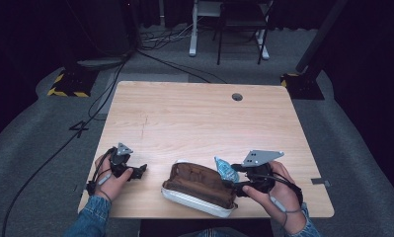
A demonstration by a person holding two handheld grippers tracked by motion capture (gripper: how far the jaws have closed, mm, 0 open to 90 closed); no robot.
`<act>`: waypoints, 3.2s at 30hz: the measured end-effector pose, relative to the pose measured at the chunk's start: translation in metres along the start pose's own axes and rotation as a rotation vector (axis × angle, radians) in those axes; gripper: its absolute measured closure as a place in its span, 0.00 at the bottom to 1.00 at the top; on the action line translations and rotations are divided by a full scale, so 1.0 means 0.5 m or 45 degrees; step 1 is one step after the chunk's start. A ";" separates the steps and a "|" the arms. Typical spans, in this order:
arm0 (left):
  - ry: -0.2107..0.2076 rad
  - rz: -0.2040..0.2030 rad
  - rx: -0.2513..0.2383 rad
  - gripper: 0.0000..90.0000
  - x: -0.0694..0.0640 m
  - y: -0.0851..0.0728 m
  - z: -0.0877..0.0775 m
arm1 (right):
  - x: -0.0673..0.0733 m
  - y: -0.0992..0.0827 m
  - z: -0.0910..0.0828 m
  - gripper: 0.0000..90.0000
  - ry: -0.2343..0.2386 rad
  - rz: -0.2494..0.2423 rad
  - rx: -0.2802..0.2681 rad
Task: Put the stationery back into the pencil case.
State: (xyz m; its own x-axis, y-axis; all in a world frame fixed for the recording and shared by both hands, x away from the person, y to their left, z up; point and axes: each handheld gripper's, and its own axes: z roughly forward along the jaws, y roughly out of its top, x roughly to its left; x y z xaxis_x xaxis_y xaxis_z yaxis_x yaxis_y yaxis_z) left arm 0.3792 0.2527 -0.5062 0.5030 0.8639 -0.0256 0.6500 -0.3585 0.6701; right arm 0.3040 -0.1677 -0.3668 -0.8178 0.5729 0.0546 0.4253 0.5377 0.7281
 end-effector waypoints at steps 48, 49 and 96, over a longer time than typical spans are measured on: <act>0.001 0.001 0.004 0.01 0.000 0.001 0.000 | 0.048 -0.004 0.109 0.44 0.174 -0.068 0.168; 0.000 0.002 0.005 0.01 0.000 0.001 0.000 | 0.047 -0.005 0.111 0.44 0.178 -0.058 0.169; 0.000 0.003 0.006 0.01 0.000 0.001 0.000 | 0.002 0.011 0.034 0.38 0.046 -0.041 -0.029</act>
State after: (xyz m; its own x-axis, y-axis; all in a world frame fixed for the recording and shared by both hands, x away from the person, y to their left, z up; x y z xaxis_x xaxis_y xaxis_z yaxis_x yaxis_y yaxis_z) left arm 0.3794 0.2525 -0.5059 0.5044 0.8631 -0.0240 0.6513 -0.3621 0.6668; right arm 0.3120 -0.1538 -0.3744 -0.8444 0.5329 0.0552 0.3900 0.5409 0.7452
